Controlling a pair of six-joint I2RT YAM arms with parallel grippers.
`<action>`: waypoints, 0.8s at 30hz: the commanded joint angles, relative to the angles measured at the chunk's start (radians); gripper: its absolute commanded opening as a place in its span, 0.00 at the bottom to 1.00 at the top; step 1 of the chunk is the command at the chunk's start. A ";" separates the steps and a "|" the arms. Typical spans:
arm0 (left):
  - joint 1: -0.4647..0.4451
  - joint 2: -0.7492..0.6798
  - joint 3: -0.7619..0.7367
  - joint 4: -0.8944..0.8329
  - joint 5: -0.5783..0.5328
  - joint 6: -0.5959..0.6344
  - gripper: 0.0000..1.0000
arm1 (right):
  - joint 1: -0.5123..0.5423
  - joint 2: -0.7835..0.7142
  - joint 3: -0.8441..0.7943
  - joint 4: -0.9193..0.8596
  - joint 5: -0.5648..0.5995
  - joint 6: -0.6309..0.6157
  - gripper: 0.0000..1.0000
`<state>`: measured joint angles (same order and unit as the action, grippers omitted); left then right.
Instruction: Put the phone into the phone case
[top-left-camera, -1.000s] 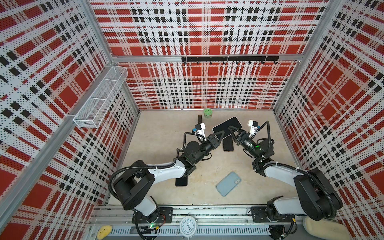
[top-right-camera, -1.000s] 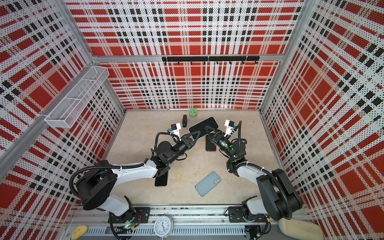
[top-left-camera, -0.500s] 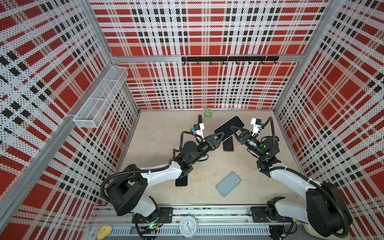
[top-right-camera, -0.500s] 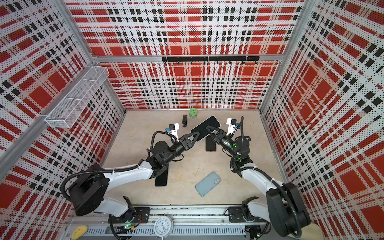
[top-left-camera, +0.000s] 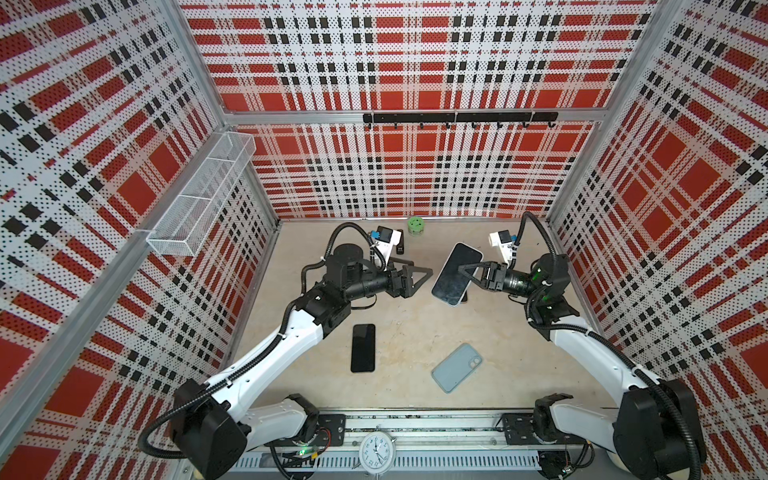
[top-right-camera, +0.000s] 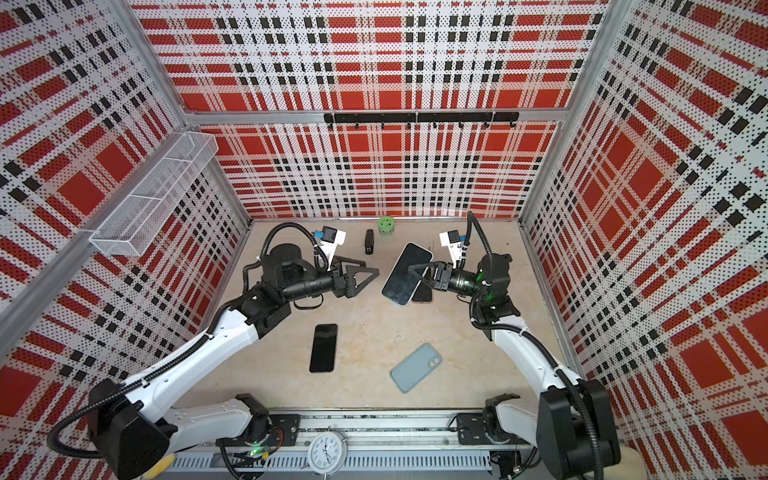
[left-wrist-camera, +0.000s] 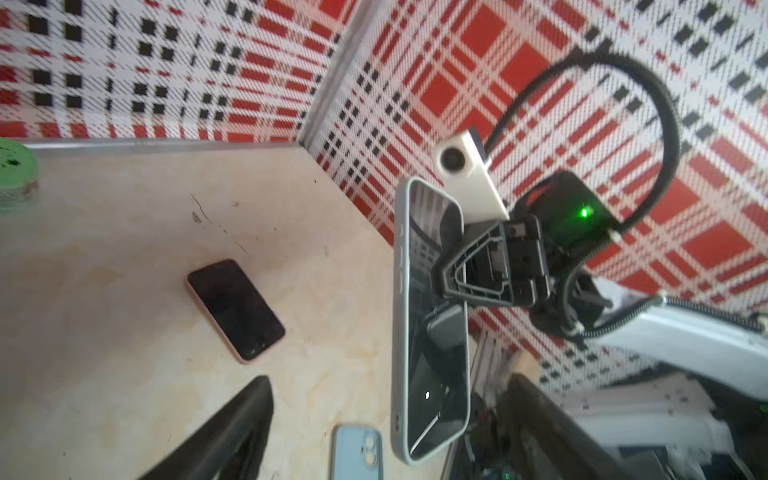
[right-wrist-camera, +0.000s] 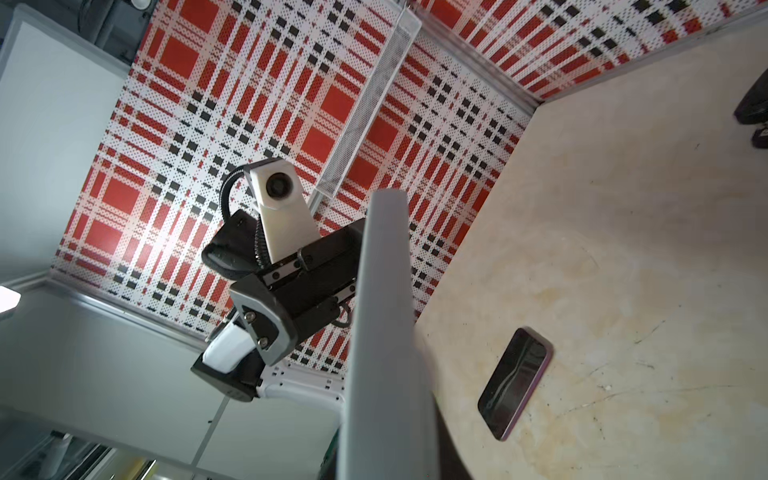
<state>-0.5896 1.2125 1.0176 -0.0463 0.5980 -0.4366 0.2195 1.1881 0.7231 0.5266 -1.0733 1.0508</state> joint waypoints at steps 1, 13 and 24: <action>-0.006 0.039 -0.014 -0.118 0.149 0.067 0.88 | 0.010 -0.011 0.050 -0.031 -0.090 -0.077 0.00; -0.101 0.147 -0.036 0.148 0.233 -0.097 0.57 | 0.048 0.030 0.059 -0.047 -0.067 -0.120 0.00; -0.090 0.142 -0.089 0.205 0.186 -0.170 0.06 | 0.046 0.032 0.102 -0.234 0.023 -0.262 0.07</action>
<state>-0.6811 1.3663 0.9470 0.1146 0.8539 -0.5976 0.2634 1.2217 0.7746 0.3927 -1.1709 0.8555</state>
